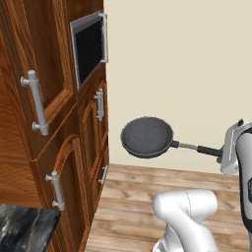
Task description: Move the pot and pan from the stove into the sink.
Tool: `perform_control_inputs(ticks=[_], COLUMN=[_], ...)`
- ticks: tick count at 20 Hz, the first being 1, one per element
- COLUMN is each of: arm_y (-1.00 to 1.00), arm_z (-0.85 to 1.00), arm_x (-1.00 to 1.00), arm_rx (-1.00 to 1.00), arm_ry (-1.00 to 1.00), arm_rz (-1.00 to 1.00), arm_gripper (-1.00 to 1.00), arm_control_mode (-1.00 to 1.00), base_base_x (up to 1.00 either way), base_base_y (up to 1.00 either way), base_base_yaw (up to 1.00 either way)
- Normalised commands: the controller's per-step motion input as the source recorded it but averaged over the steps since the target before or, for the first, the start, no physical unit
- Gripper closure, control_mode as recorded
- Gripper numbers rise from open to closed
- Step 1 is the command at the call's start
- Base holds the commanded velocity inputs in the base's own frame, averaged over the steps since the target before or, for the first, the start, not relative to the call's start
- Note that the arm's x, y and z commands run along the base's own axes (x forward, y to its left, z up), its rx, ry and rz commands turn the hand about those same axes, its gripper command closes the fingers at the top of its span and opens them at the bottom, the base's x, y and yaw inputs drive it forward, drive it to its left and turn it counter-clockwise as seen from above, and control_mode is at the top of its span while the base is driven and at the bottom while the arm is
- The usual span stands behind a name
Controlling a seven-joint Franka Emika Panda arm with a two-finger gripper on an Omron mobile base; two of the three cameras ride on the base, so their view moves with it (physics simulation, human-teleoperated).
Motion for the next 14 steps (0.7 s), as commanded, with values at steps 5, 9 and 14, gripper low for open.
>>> perform_control_inputs(ticks=[5, 9, 14], arm_y=[0.0, 0.0, 0.0], arm_z=[0.0, 0.0, 0.0], arm_x=[0.0, 0.0, 0.0], arm_rx=[0.0, 0.0, 0.0], arm_ry=[0.0, 0.0, 0.0], arm_rz=[0.0, 0.0, 0.0], arm_gripper=[1.0, 1.0, 1.0], arm_control_mode=[1.0, 1.0, 1.0], base_base_x=[-0.41, -0.56, -0.64], base_base_y=[-0.28, -0.35, -0.39], base_base_yaw=[0.39, 0.33, 0.3])
